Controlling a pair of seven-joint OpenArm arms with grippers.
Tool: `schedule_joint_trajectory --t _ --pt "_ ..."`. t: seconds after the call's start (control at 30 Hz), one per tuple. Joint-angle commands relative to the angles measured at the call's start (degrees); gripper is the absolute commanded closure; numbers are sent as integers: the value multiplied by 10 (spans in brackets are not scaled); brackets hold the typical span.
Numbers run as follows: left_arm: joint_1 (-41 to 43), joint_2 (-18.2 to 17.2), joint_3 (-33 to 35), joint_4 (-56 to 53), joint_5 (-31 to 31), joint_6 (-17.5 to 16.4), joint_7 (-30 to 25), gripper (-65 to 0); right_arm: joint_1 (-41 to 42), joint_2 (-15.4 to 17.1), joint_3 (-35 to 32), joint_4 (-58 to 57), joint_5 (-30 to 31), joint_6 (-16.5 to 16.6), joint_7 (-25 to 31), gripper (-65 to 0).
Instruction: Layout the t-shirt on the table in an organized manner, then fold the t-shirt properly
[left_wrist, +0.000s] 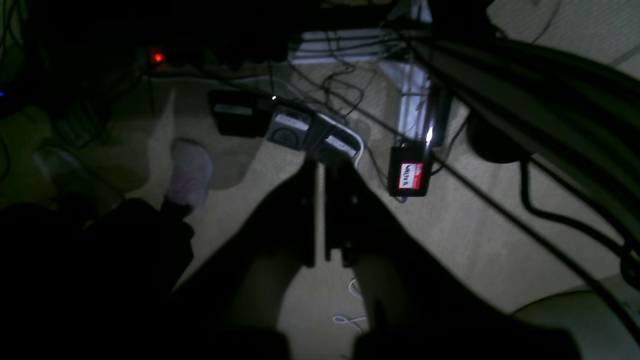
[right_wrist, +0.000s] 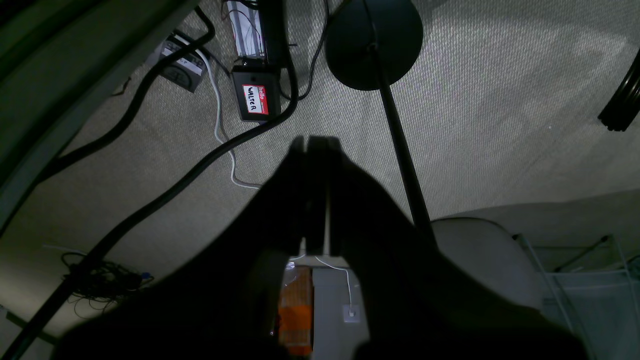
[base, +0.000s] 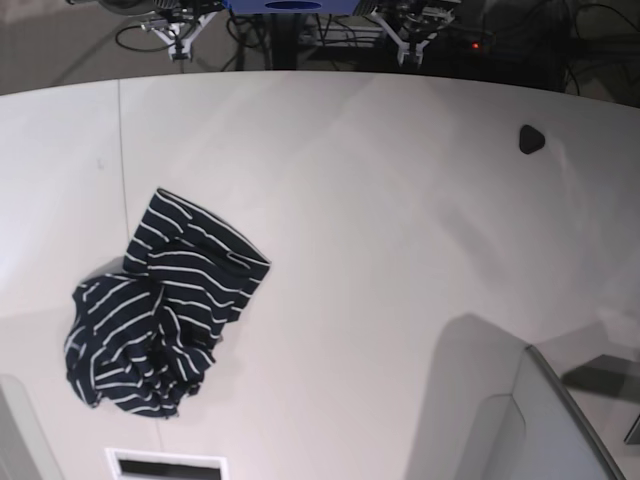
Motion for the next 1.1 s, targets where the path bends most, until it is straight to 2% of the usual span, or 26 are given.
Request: schedule_joint_trajectory --t 0.0,0.43,0.63,1.07 --pt "1 -2 0 1 -1 2 1 0 1 -2 2 -1 4 -3 0 0" --pt "1 -2 0 1 -1 2 -1 0 1 -2 2 -1 4 -3 0 0" --pt "13 -3 5 0 3 4 -55 0 1 -2 2 -1 4 -3 0 0" --pt "17 -3 5 -2 4 4 -55 0 1 -2 2 -1 4 -3 0 0"
